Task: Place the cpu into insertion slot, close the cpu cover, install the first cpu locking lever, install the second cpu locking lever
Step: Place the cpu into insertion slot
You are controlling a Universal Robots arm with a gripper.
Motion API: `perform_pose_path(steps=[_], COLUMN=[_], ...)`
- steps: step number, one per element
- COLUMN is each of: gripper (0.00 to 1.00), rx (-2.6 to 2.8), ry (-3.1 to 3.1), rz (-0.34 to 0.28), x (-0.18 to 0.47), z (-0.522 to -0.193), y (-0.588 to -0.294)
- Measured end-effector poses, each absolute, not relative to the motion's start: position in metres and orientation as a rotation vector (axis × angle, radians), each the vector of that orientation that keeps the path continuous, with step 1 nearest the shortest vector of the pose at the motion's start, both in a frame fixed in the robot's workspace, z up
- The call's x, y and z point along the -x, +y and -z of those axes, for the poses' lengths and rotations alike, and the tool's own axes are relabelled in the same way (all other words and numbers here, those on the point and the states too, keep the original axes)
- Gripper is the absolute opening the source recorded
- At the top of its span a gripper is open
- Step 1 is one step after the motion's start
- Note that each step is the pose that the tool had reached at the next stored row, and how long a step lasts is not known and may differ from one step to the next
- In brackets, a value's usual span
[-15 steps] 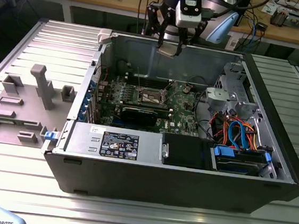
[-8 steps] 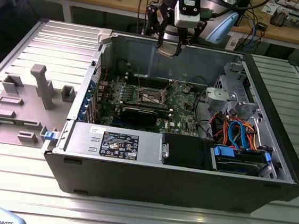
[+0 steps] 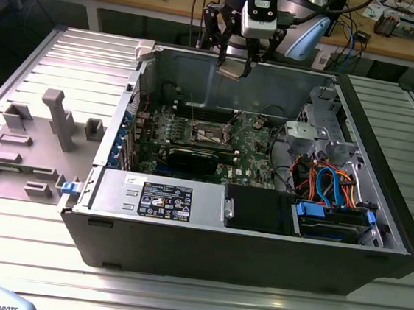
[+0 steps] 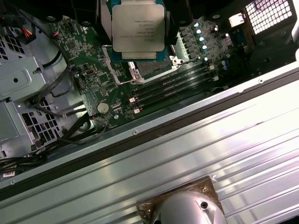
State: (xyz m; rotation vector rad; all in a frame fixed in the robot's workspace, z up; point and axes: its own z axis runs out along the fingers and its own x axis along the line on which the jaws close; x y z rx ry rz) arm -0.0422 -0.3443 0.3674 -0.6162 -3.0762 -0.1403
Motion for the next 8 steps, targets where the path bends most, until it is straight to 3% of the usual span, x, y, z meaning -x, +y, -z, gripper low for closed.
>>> perform_pose_path(steps=[8], gripper=[0.54], rx=[0.644], ry=[-3.071], rz=[0.14], x=[0.0427], z=[-0.3674], y=[-0.3443])
